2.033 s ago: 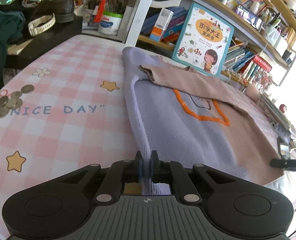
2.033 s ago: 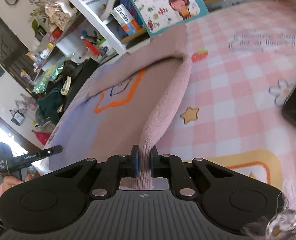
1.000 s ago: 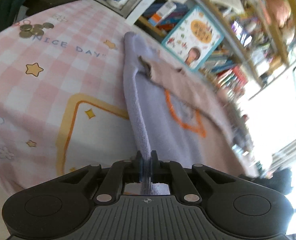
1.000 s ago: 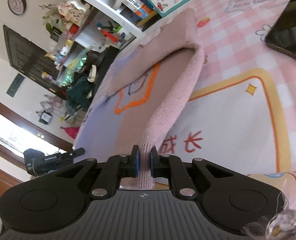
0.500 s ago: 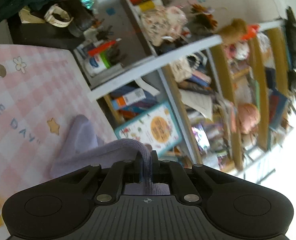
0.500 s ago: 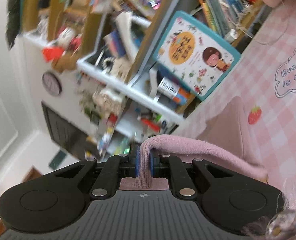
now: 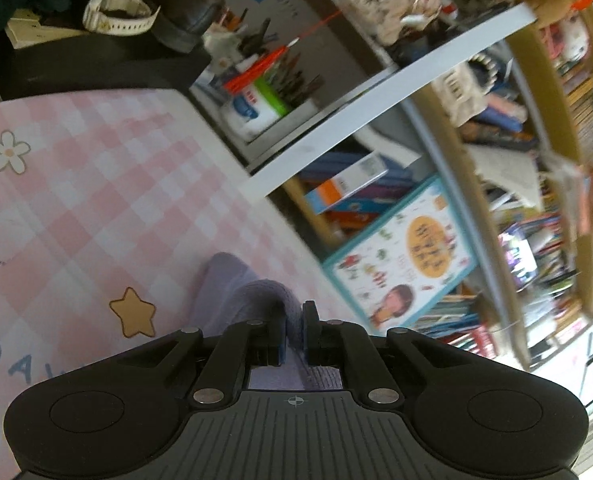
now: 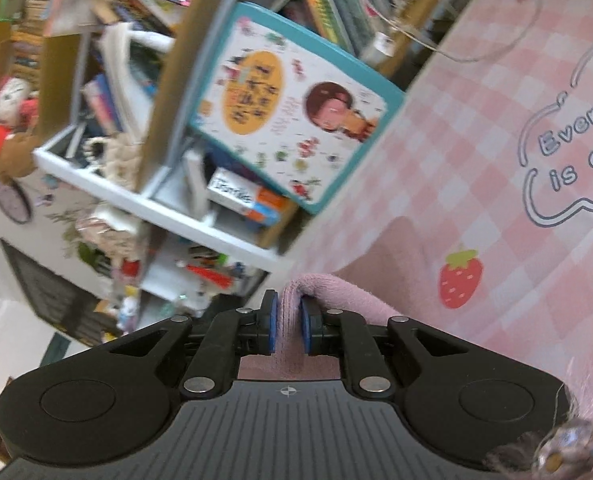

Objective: Fold clothes
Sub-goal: 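Lift the hem with both tools and fold it toward the collar, then lower the folded hem onto the sweater and open both tools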

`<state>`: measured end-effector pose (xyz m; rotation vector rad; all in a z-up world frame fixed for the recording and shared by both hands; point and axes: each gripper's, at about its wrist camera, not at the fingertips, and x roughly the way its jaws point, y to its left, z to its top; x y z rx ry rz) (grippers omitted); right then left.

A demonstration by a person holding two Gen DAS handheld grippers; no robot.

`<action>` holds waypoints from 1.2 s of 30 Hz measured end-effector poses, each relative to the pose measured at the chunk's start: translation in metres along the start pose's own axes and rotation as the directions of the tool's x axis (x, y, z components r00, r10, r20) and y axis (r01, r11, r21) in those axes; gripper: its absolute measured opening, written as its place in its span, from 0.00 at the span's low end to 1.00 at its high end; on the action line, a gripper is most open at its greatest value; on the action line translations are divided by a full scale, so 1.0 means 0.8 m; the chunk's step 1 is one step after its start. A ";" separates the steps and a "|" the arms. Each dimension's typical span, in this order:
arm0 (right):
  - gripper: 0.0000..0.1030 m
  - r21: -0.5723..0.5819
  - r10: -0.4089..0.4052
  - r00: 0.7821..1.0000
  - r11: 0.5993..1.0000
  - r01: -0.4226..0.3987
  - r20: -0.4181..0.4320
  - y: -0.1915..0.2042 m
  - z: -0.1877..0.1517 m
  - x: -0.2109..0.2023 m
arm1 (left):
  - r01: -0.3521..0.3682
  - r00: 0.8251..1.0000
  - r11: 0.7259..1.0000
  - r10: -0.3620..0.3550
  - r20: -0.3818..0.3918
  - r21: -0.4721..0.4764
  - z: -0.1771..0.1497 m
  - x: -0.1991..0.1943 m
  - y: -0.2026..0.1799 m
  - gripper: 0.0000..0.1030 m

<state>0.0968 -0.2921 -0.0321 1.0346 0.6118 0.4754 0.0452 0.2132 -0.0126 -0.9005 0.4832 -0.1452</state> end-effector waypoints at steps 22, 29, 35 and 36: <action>0.52 -0.571 -0.233 0.964 0.777 0.265 0.131 0.056 -0.008 -0.012 | -0.141 0.990 0.849 0.121 0.074 0.509 -0.002 -0.025 -0.042 0.49; 0.39 -0.723 -0.370 0.917 0.591 0.358 0.151 0.051 -0.028 0.043 | -0.205 0.973 0.754 0.223 0.050 0.624 -0.012 0.037 -0.056 0.47; 0.04 -0.609 -0.333 0.938 0.725 0.322 0.099 0.030 0.000 0.035 | -0.142 0.981 0.866 0.189 -0.051 0.479 0.014 0.053 -0.033 0.04; 0.04 -0.573 -0.301 0.948 0.761 0.303 0.101 0.026 0.006 0.027 | -0.133 0.984 0.880 0.173 -0.046 0.456 0.016 0.050 -0.030 0.04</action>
